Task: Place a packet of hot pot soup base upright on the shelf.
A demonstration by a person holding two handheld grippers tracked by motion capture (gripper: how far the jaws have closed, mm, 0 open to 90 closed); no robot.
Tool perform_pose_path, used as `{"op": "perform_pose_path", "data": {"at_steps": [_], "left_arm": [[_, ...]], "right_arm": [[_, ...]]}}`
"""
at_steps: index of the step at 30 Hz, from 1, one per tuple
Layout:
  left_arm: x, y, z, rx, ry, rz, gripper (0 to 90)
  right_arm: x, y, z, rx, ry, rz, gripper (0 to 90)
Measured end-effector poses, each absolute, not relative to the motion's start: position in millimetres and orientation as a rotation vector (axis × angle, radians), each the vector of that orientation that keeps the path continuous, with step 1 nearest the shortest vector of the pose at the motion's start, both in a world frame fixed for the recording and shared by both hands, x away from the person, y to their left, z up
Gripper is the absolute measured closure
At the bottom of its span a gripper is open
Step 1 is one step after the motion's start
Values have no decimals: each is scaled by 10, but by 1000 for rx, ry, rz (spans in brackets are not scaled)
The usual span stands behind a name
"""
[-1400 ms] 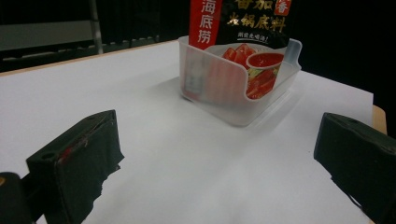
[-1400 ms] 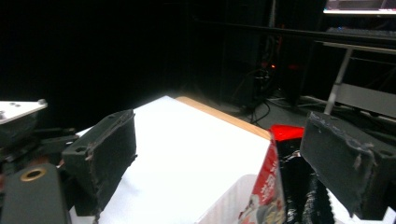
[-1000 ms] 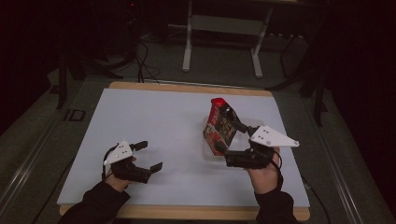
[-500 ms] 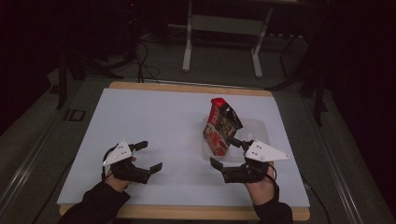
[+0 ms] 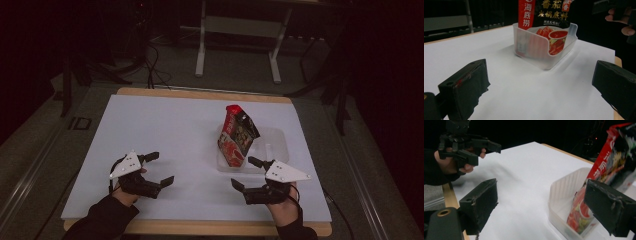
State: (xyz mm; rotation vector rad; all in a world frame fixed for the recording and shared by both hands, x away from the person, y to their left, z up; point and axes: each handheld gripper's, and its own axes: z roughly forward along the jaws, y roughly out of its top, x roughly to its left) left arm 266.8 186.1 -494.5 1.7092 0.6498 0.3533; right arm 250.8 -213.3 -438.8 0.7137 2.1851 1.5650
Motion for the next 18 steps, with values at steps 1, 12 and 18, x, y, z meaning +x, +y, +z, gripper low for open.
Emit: {"op": "perform_pose_path", "data": {"at_steps": [1,12,18], "left_arm": [[2669,1861,-4944,1711,651,351,10],[2657,1863,-4954,1714,646,349,10],[2654,1857,-4957,1716,638,345,10]], "right_arm": [[2505,-2149,-4401,715,2187,1561,120],[2455,-2279,-4551,745,2195,1482,120],[2437,-2357,-4602,756,2200,1441,120]]}}
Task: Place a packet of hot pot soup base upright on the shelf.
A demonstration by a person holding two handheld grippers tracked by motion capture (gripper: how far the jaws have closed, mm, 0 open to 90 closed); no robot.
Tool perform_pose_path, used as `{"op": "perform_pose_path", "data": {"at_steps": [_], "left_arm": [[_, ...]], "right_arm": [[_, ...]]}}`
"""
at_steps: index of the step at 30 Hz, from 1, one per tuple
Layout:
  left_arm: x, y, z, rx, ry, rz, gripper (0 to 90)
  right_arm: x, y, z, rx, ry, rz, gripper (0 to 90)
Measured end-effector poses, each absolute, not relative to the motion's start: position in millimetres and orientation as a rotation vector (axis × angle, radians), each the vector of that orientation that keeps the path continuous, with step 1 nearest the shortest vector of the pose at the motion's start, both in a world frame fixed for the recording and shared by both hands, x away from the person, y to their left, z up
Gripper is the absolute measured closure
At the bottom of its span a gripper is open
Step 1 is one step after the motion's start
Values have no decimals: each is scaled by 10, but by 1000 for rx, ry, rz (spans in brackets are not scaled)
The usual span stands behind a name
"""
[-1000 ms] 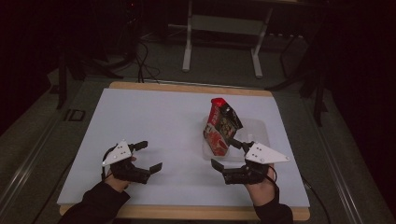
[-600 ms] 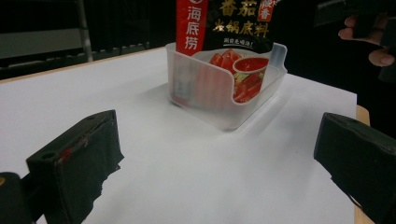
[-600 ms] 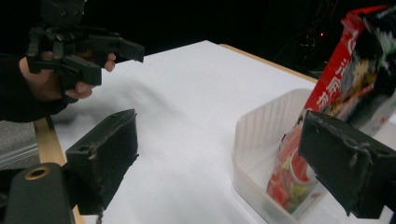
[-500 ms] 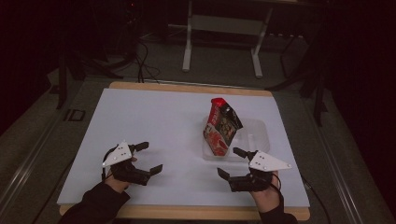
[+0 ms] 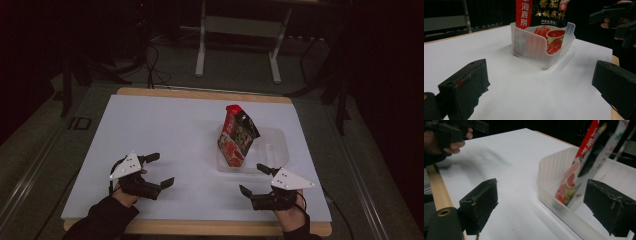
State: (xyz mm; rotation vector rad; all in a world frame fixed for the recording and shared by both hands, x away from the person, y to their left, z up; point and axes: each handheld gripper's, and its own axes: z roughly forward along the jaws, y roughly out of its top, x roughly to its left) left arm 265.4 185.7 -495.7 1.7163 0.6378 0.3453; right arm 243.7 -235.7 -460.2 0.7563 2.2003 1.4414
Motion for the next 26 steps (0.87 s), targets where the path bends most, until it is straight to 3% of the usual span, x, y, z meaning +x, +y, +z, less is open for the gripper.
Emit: {"op": "perform_pose_path", "data": {"at_steps": [26], "left_arm": [[2667,1863,-4997,1725,647,333,10]], "right_arm": [[2411,-2580,-4701,827,2196,1400,123]]}}
